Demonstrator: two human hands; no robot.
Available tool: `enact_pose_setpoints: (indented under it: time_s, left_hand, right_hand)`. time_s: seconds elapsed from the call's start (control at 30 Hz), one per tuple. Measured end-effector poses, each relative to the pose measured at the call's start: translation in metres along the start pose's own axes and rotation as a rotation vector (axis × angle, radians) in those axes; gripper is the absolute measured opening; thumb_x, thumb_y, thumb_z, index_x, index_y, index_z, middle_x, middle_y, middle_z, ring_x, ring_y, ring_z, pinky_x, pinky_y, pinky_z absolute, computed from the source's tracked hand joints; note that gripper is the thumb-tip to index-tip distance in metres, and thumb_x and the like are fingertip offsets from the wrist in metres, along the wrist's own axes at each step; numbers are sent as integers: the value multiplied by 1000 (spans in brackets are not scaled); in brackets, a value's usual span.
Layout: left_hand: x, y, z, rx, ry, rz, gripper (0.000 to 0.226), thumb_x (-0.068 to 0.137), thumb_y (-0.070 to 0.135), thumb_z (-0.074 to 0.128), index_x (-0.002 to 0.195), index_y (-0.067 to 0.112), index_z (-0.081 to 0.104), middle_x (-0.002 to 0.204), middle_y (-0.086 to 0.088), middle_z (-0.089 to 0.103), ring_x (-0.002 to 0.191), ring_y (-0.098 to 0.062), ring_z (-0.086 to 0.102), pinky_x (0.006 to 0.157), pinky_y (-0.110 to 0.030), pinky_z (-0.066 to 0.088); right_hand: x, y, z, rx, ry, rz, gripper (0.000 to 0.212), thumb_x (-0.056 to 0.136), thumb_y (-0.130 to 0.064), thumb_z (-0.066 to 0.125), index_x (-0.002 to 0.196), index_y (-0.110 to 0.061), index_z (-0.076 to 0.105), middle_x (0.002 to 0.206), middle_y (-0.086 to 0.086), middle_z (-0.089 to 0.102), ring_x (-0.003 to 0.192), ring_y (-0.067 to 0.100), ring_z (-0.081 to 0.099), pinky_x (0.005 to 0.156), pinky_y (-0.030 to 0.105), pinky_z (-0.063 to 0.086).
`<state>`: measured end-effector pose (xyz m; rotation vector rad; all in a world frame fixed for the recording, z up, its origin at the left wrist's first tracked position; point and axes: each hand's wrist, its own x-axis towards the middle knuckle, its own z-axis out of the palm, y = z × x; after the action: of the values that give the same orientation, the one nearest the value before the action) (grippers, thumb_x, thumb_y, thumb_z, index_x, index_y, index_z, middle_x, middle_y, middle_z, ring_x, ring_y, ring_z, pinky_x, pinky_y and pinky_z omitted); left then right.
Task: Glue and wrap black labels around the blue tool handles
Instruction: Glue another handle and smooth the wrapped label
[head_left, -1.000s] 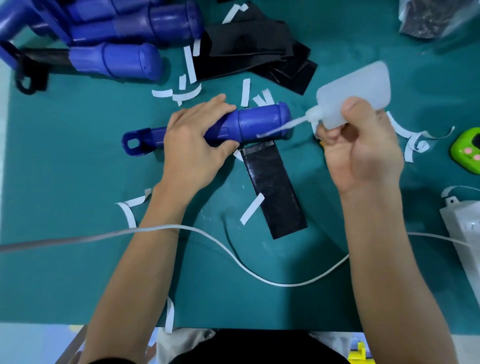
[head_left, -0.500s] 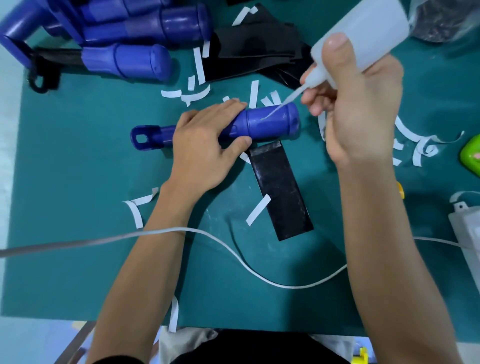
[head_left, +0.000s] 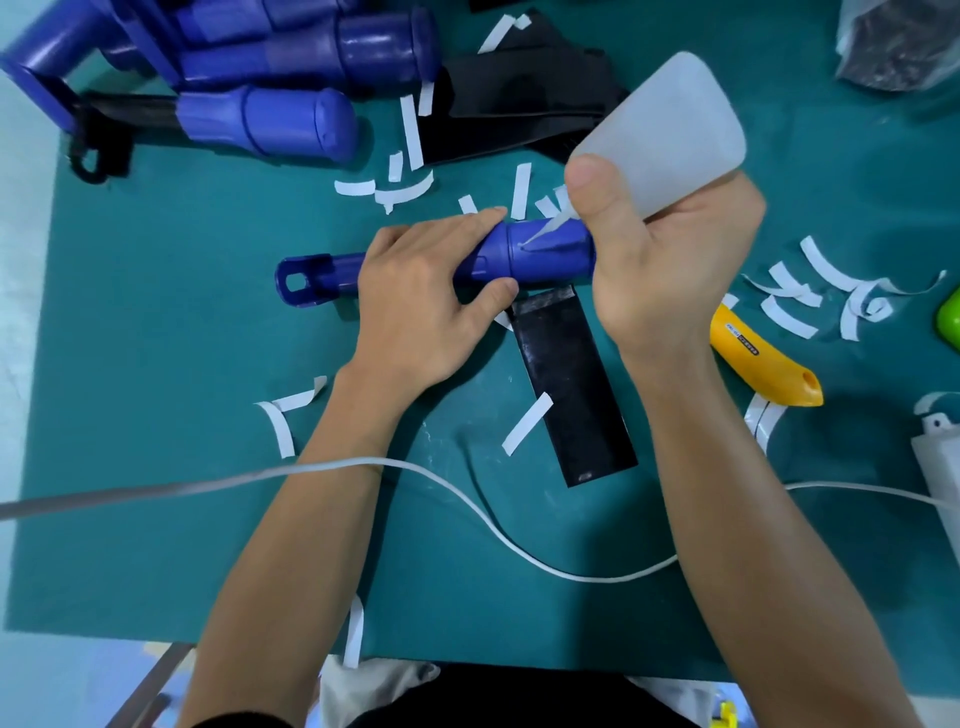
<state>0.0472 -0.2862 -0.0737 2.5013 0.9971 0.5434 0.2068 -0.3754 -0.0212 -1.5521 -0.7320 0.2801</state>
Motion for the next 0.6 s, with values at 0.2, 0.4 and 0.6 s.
enact_pose_setpoints:
  time_s: [0.2,0.4,0.6]
  left_hand:
    - [-1,1,0,-15,7,0,55,88,46,71,138,24,67,132,4,72,118,-17,65,99,-34,39]
    - [-2,2,1,-27,5,-12,56,87,46,71,139,24,67,133,5,72,120,-15,64,100,-31,37]
    - [-3,3,0,-23,2,-18,56,87,45,72,139,24,67,132,4,72,120,-15,63,99,-29,36]
  right_hand:
    - [-4,3,3,-31,-13,35,24,88,-19,80,87,5,74,78,3,69,73,19,68,68,27,50]
    - [-5,3,2,-16,-18,46,25,87,-19,81,89,5,74,81,7,72,77,24,71,70,29,54]
    - [-6,3,2,-2,-15,42,22,87,-18,81,90,3,74,81,1,71,77,15,71,71,26,53]
